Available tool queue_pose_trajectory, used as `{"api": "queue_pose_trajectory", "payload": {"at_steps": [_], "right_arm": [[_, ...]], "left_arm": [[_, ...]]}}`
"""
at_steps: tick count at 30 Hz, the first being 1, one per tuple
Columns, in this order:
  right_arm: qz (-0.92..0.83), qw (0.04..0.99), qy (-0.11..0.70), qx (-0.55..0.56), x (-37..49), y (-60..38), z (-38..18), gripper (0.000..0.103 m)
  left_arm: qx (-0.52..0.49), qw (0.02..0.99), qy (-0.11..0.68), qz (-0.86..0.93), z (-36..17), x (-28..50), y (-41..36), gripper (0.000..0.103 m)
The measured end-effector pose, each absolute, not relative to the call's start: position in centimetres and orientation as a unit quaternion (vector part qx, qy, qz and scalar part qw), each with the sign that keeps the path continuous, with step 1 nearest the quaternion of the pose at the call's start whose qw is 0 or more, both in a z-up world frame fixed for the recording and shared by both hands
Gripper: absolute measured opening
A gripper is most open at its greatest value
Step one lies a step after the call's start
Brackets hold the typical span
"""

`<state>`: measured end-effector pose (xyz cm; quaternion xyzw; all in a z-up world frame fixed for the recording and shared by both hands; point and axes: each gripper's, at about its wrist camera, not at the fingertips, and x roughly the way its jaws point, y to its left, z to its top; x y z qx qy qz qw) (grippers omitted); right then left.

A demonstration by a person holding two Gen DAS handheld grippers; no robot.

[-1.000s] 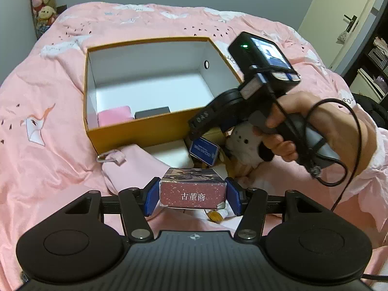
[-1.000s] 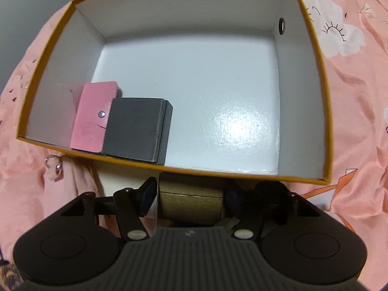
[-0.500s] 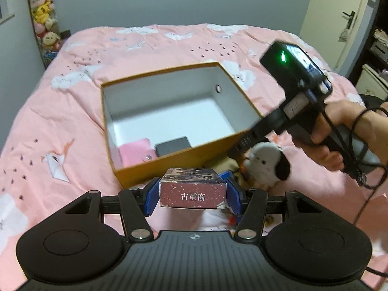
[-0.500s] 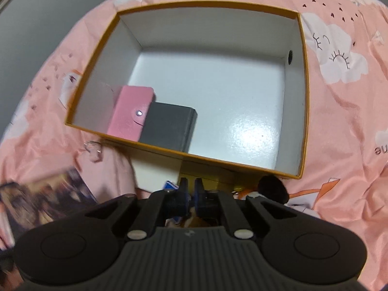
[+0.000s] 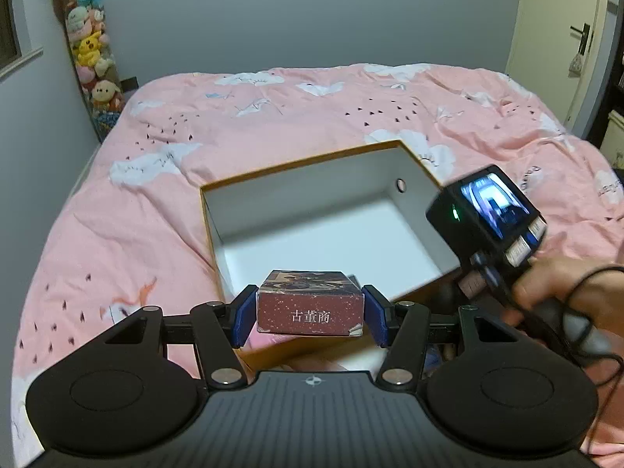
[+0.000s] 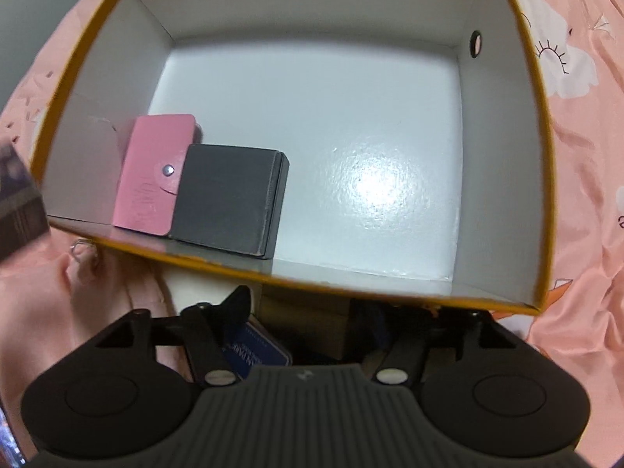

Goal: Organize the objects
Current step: 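Lift the red card box with the left tool while the right tool grasps the gold box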

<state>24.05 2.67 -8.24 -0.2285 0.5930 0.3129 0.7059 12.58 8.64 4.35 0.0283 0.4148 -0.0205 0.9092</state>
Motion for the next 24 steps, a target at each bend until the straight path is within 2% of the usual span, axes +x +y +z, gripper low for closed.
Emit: {"api": "queue_pose_trajectory", "payload": {"at_steps": [5,12,24], "right_arm": [[0.295,0.705,0.591,-0.258,23.8,3.5,-9.8,0.07],[0.306,0.702,0.586,-0.263,23.7,3.1,-9.2,0.067],[0.375,0.682,0.573,-0.256,23.2,1.0,-1.3,0.067]], "left_arm": [[0.035,0.91,0.413,-0.01,3.1,15.5,9.7,0.065],[0.029,0.91,0.414,0.003,1.0,20.0,10.7,0.065],[0.052,0.897,0.436,0.047,-3.2,25.3,10.4,0.065]]}}
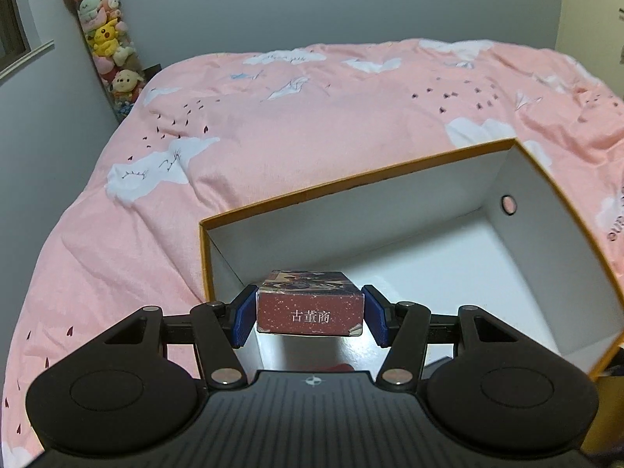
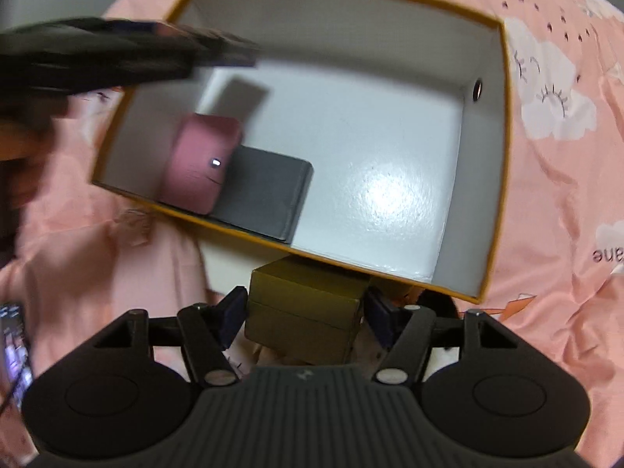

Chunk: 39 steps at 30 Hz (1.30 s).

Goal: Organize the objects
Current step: 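Lower the red card box into the orange box and open the left tool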

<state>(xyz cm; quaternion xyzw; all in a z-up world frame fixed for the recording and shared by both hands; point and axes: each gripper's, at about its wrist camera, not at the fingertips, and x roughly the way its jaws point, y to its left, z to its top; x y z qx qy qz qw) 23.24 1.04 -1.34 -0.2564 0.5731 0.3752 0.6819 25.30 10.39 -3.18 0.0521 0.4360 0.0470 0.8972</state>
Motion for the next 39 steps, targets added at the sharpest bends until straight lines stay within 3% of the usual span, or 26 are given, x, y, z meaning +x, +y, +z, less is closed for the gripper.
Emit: {"api": "queue_pose_trajectory", "payload": {"at_steps": [11,31,39], "right_arm": [[0.415,0.711,0.522,-0.222,25.3,1.2,5.3,0.066],[0.389,0.708,0.563,-0.173,32.2,4.8,-2.1,0.066],[0.389,0.708,0.564,-0.17,32.6,4.6,-3.0,0.066]], "left_arm": [[0.0,0.893,0.435,0.114,-5.3,27.6,11.4,0.065],[0.011,0.829,0.543,0.131,-7.3,30.6,11.0,0.067],[-0.001,0.828,0.541,0.146,-7.5,31.1,10.9,0.068]]}}
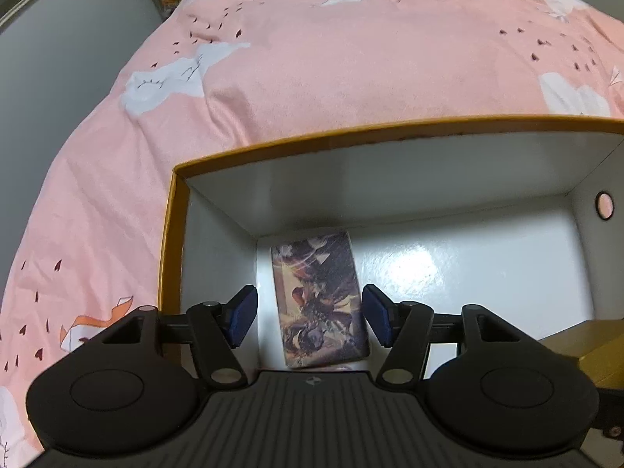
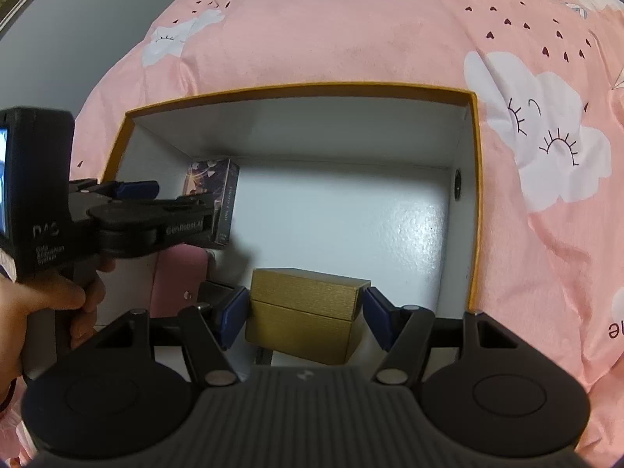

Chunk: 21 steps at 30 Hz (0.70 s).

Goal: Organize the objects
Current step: 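Lower the red card box into the orange box and open the left tool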

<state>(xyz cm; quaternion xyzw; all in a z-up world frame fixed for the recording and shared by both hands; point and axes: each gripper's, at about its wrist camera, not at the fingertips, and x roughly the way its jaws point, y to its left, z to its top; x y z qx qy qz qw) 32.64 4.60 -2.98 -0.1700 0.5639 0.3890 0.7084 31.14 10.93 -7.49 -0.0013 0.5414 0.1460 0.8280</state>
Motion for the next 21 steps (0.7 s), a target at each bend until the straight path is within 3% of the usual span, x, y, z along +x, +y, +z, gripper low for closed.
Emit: {"api": "queue_pose_trajectory", "payload": {"at_steps": [15,21], "right_arm": [[0.417,0.712,0.534,-0.185,31.9,10.7,-5.1,0.066],[0.404,0.719,0.52,-0.222,31.3,14.7,-6.5,0.066]], "left_arm": [[-0.023,0.889,0.454,0.053,0.4,27.2,14.8,0.065],[-0.023,0.887,0.457,0.067,0.2,27.0,16.7,0.065]]}}
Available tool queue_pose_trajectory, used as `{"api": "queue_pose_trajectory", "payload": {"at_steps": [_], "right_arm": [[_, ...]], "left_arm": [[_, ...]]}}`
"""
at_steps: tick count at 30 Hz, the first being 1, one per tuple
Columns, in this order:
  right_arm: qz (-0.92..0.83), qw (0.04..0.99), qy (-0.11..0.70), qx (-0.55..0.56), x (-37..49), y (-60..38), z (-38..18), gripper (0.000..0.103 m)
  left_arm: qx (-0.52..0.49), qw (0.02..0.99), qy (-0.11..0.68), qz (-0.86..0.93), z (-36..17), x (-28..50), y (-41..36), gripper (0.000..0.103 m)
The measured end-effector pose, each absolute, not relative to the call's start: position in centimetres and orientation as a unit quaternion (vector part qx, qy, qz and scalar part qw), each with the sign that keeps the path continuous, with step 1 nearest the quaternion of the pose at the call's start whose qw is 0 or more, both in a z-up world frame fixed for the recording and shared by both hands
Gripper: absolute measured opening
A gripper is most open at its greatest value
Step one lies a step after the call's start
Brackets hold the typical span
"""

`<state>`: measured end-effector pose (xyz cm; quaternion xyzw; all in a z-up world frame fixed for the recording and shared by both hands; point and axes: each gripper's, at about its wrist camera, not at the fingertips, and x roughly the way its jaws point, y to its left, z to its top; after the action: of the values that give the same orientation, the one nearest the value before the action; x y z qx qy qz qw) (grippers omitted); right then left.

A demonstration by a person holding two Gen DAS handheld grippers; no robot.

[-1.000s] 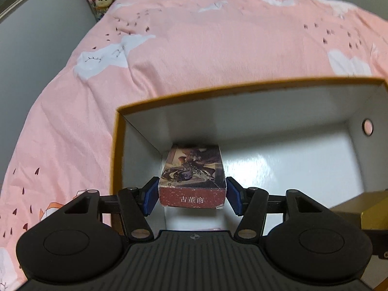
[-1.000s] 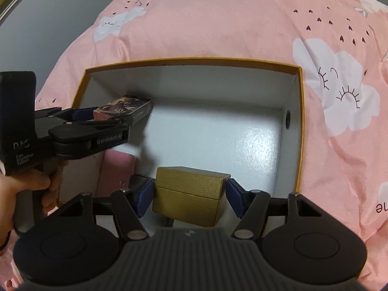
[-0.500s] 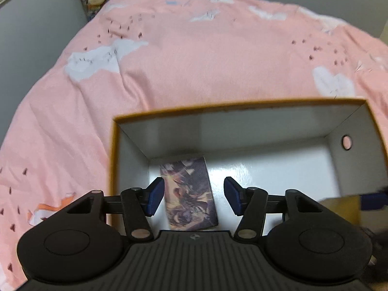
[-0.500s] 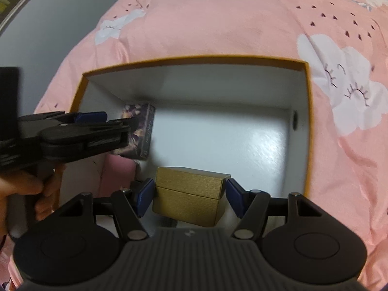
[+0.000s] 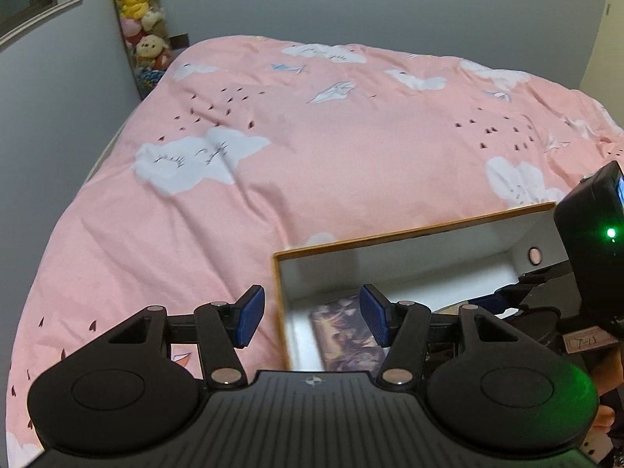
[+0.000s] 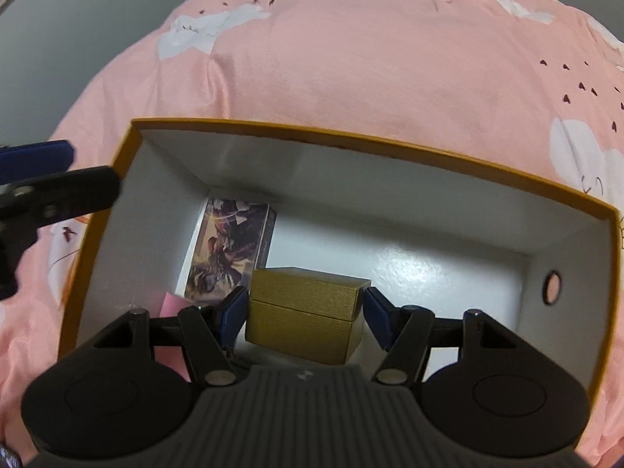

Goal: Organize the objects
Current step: 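Carry the gold box into the orange box with the right tool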

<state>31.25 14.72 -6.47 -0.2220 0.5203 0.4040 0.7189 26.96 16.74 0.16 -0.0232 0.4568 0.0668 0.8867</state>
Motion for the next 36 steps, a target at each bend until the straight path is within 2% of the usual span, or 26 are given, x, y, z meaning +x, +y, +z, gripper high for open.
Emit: {"api": "queue_pose_trajectory", "payload": {"at_steps": [16,28,32,36], "right_arm": [[0.408,0.688,0.573,-0.18,31.2,18.1,-8.5,0.066],[0.396,0.705,0.562,-0.174,32.0,17.3,-7.2,0.066],[0.381,0.689,0.59,-0.18,32.7,18.1,-7.5,0.066],[0.384,0.691,0.583,-0.187,32.6,17.9,-7.5,0.067]], "left_arm": [[-0.054,0.877,0.474,0.061,-2.0,26.0,19.4,0.062],[-0.065,0.874,0.479,0.054,-2.1,26.1,19.2,0.062],[-0.064,0.874,0.479,0.052,-1.9,26.0,19.1,0.062],[-0.063,0.872,0.482,0.05,-2.1,25.9,19.1,0.062]]}}
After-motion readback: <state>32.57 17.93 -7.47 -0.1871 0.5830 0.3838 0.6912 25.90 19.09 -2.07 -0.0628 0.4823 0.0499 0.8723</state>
